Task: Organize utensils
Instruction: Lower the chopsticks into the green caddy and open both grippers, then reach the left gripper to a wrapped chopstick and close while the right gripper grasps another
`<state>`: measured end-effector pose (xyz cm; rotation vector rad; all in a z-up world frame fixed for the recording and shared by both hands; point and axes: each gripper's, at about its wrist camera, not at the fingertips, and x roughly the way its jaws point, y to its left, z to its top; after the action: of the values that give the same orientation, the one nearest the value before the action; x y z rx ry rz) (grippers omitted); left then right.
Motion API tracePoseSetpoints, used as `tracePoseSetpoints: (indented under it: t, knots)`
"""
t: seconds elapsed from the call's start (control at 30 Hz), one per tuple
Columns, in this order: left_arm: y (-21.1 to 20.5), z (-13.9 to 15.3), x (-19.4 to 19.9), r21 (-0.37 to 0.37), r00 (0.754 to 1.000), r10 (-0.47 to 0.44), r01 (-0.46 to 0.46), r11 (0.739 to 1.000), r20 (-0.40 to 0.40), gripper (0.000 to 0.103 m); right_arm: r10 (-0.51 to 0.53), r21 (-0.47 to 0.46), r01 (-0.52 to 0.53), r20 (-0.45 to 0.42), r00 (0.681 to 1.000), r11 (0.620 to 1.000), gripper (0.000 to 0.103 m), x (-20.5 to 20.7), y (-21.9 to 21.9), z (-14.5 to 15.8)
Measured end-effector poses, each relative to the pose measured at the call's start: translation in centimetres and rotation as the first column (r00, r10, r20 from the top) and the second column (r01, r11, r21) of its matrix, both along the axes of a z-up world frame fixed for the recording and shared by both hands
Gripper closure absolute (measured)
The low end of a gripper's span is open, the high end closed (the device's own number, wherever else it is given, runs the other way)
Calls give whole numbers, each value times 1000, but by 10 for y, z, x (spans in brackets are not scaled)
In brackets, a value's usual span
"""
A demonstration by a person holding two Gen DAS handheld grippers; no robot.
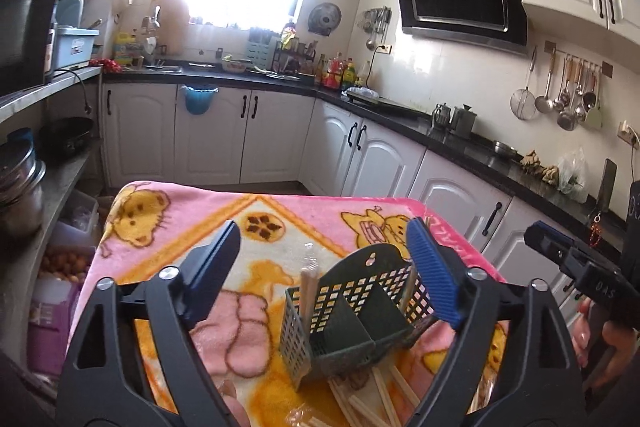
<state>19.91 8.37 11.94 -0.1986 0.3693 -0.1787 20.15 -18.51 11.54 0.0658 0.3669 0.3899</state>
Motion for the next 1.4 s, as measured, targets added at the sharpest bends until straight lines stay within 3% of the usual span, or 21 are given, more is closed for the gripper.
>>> tracePoseSetpoints:
  t: [0.3,0.8,1.4]
  knots:
    - [5,-10,-30,-35,1000,23,-23,999,-22,11,79,-28,-79,-8,997,996,44,-30,14,-8]
    - [16,-56,-51,-41,986,72,-79,996,-152,11,166,-59,-174,-123,979,983,44,-46,36,-47]
    - [13,-122,-43,3,940,103,-108,994,-327,11,244,-90,-272,-242,939,958,45,-36,58,-90]
